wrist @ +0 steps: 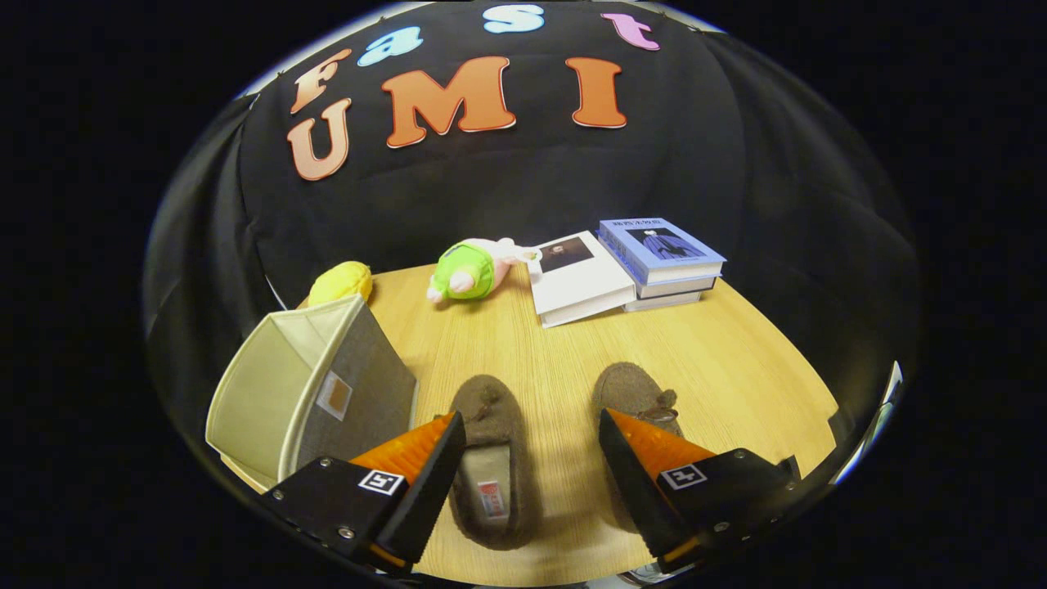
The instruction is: Open the storage box then place both shoes into the box .Put the left shoe in first, then the right shoe, with the right side of both shoes facing outward in a uniform manner.
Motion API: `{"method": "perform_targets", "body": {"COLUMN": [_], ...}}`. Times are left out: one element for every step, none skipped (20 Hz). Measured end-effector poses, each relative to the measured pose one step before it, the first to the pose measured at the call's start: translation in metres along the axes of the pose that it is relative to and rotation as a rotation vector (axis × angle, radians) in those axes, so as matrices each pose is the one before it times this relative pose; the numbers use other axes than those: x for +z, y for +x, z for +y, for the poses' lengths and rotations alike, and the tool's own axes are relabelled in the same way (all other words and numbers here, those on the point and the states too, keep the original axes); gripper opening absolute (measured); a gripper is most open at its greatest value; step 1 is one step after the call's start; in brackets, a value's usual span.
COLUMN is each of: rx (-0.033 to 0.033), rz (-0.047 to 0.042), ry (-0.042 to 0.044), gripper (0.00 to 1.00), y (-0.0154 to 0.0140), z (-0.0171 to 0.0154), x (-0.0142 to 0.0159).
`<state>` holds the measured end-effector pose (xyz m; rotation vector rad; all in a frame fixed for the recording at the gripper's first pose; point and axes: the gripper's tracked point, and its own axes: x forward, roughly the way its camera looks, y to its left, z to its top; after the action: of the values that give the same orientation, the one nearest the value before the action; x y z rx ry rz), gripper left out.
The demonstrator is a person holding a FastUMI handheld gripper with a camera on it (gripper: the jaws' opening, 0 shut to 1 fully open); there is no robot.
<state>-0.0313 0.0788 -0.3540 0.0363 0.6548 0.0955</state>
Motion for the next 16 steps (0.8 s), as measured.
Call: {"method": "perform_targets", "body": {"rx": [0.00276,0.00580,0.00924,0.01339,0.01145,0.01047,0.00802,0.00963,0.00606,0.00448,-0.00193,-0.00077,-0.00398,0.00561,0.01023,0.01513], "rz": [0.01553,0.01826,0.01547,0.01309,0.01338,0.00765,0.00739,0.00910,0.01165,0.01364,0.01081,0.01108,0.01464,0.02031,0.01364,0.00188], "ry": [-0.00404,-0.00883,-0.01127,-0.01278,-0.01400,-0.00986,-0.00519,-0.00275,-0.00177,-0.00319,0.00023,0.00251,0.00673,0.00878,0.01547,0.01682], "gripper": [0.98,0.97,0.96,0.94,0.92,0.89,0.86,0.82,0.78,0.74,0.72,0.64,0.60,0.53,0.49,0.42], "y": [0.00406,0.00068,0.00261,0.00357,0.00360,0.00310,0.00211,0.00328,0.00770,0.00626,0.00575,0.00513,0.00568,0.00631,0.00389,0.00151], "z": [-0.00085,0.00004,0.00047,0.00135,0.00264,0.00198,0.00570,0.00237,0.00199,0.00028,-0.00170,-0.00094,-0.00100,0.00032,-0.00003,0.00396], "x": [-0.00843,-0.00709,-0.00697,-0.00546,-0.00503,-0.00400,-0.00476,-0.00333,-0.00425,-0.00316,-0.00246,-0.00178,-0.00297,-0.00402,-0.00248,0.00057]}}
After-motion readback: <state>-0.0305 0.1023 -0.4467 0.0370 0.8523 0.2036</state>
